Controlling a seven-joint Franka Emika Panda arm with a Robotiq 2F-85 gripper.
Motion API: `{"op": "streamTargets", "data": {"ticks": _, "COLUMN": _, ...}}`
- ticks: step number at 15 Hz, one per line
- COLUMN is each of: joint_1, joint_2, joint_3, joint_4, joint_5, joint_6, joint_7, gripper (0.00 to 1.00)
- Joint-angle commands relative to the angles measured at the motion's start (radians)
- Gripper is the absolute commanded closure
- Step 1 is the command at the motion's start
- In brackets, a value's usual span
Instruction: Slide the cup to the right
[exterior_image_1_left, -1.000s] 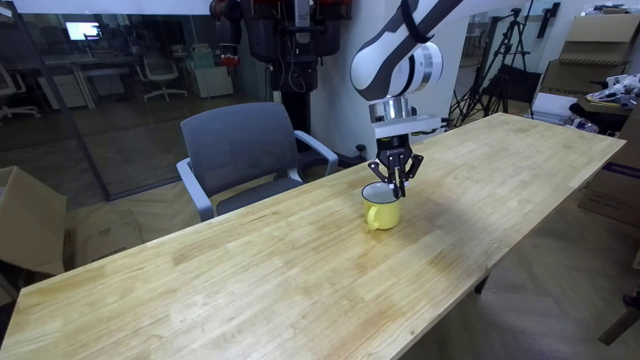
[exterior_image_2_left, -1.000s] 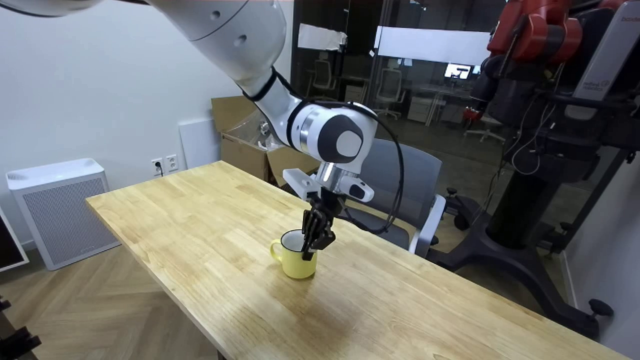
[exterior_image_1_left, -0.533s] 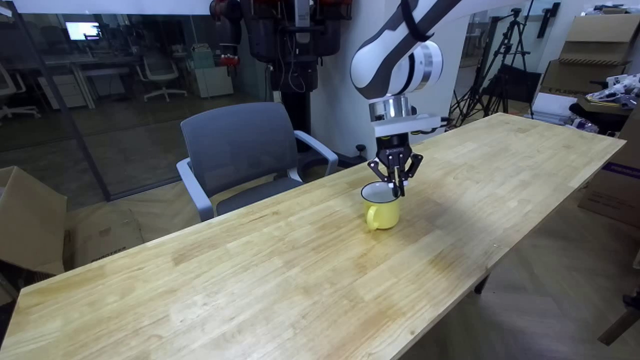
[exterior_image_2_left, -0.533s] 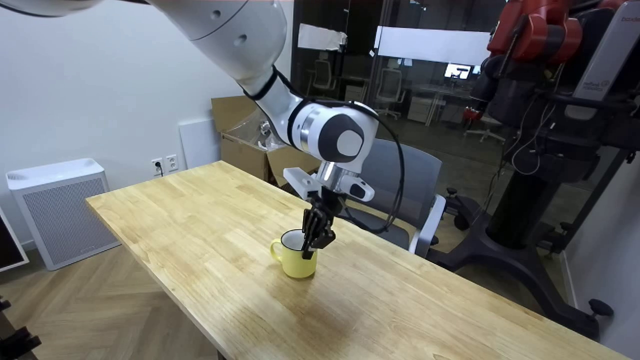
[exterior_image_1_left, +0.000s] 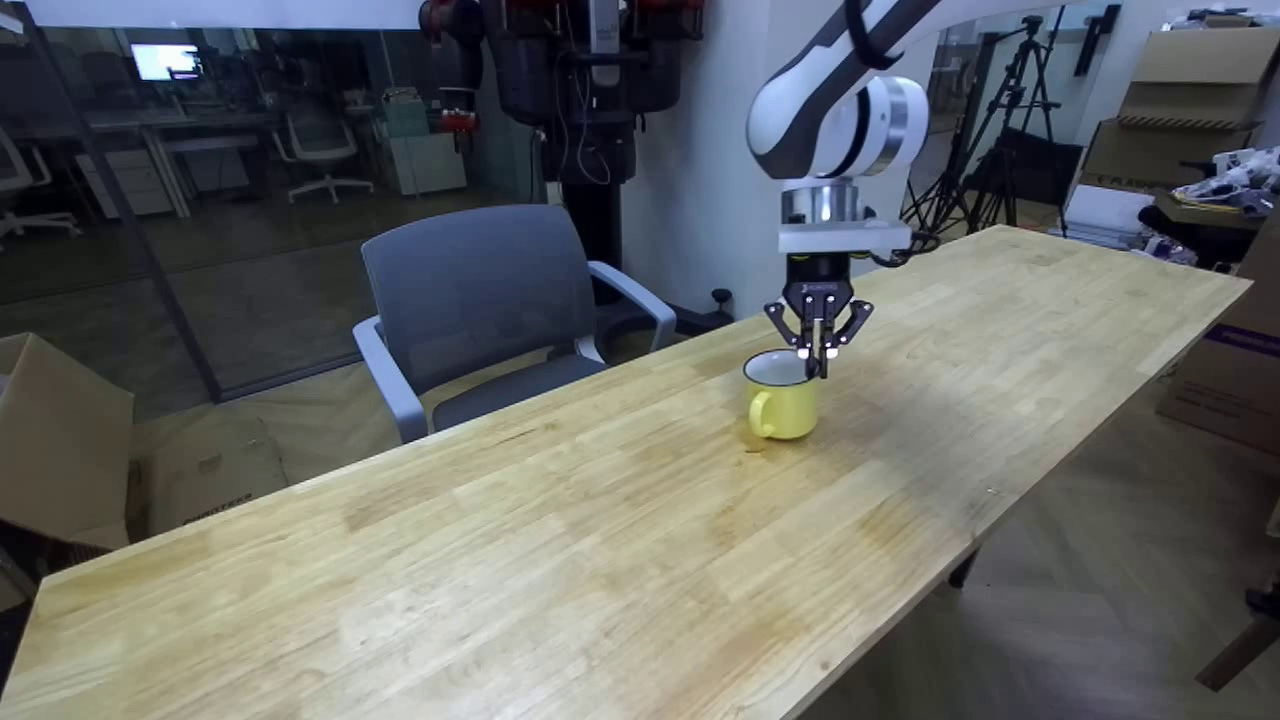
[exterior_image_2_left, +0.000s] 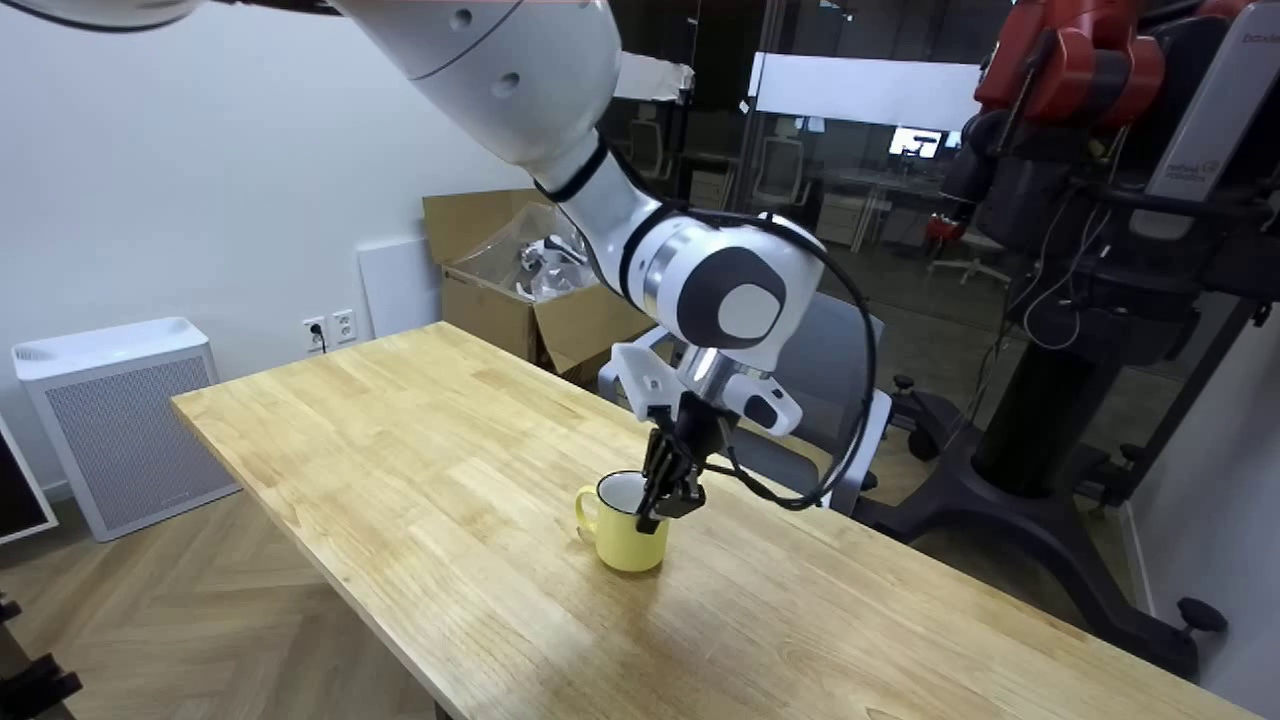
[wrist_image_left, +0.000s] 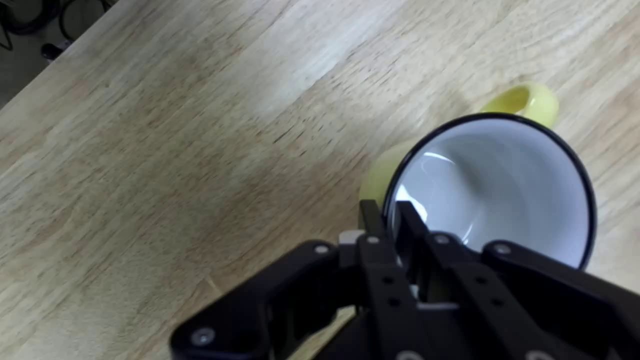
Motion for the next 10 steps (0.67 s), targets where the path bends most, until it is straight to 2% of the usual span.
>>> {"op": "streamTargets", "data": {"ticks": 1, "joint_1": -0.054, "joint_2": -0.052, "joint_3": -0.023, "joint_4": -0.061, "joint_5": 0.072, "joint_6": 0.059, "joint_7": 0.045, "gripper": 0.97}}
{"op": "streamTargets", "data": {"ticks": 5, "joint_1": -0.1, "joint_2": -0.053, "joint_3": -0.038, "joint_4": -0.078, "joint_5": 0.12, "joint_6": 0.098, "joint_7": 0.061, "gripper": 0.97}}
{"op": "streamTargets", "data": {"ticks": 10, "joint_1": -0.112, "joint_2": -0.065, "joint_3": -0.041, "joint_4": -0.097, "joint_5": 0.139, "joint_6": 0.104, "joint_7": 0.069, "gripper": 0.97}}
